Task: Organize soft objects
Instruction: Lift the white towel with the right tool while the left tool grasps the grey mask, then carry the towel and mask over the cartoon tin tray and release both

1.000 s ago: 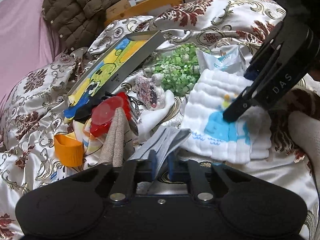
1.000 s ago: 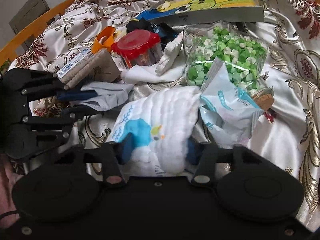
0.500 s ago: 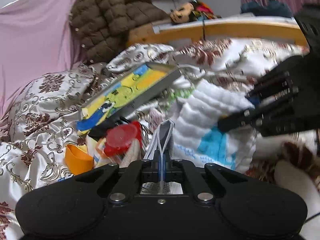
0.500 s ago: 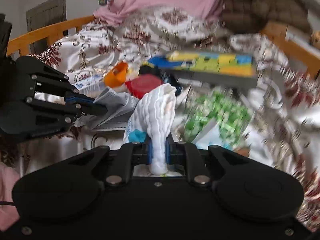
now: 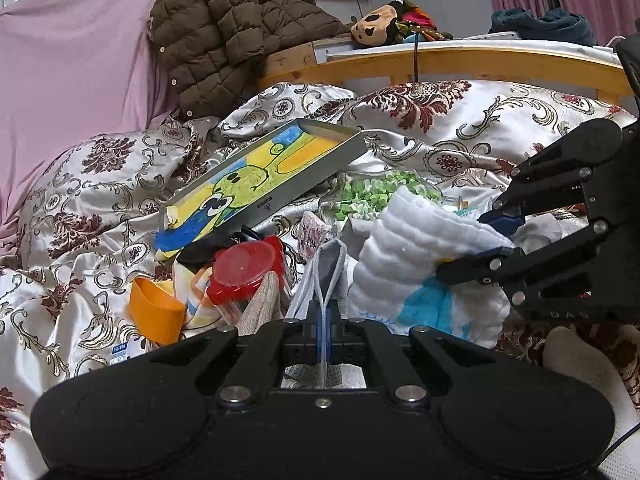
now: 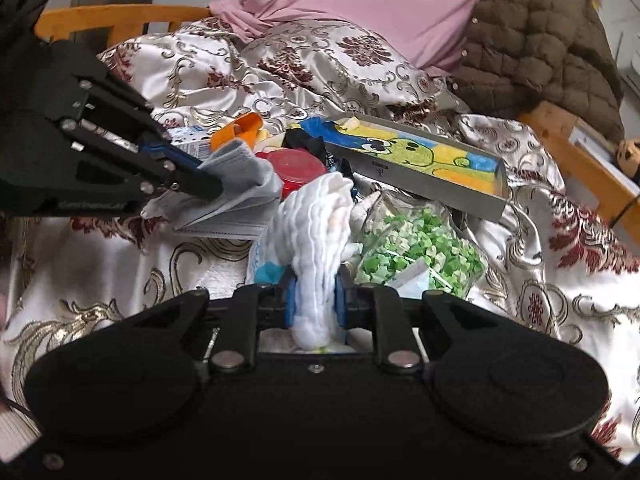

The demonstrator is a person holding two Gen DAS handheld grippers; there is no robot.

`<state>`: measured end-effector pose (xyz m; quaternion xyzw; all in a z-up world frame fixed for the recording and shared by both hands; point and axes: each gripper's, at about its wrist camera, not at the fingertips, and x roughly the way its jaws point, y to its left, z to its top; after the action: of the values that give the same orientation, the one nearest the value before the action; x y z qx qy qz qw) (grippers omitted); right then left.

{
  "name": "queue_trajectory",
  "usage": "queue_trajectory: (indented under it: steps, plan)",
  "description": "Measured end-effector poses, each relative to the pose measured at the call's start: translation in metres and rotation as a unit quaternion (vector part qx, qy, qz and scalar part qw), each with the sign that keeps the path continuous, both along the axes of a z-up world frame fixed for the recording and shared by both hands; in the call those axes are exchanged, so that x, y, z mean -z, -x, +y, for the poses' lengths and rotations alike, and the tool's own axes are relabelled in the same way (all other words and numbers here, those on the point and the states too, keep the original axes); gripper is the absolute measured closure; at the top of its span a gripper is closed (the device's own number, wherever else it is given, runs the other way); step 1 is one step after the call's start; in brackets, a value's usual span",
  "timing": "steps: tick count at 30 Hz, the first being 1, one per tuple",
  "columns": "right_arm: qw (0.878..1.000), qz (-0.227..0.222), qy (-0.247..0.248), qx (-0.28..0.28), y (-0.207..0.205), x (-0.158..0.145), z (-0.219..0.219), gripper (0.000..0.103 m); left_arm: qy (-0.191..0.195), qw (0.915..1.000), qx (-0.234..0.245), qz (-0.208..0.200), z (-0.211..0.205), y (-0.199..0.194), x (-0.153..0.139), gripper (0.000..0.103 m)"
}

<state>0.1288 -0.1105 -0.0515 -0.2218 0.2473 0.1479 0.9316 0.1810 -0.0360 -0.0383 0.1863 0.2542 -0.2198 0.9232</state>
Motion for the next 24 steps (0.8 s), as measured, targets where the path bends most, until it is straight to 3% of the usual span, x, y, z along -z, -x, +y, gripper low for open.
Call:
queue_trajectory:
  steps: [11, 22, 24]
  plan:
    - [1.0, -0.003, 0.026, -0.017, 0.01, 0.005, 0.012, 0.089, -0.005, 0.9999, 0.003, 0.01, -0.001, -0.002, 0.004, 0.102]
    - [0.999, 0.029, 0.018, 0.021, -0.004, 0.01, 0.001, 0.089, -0.007, 0.9999, 0.004, 0.011, -0.001, -0.002, 0.005, 0.102]
    - [0.999, 0.031, 0.025, 0.021, -0.004, 0.013, 0.003, 0.094, -0.006, 0.9999, 0.004, 0.01, -0.001, -0.002, 0.005, 0.102]
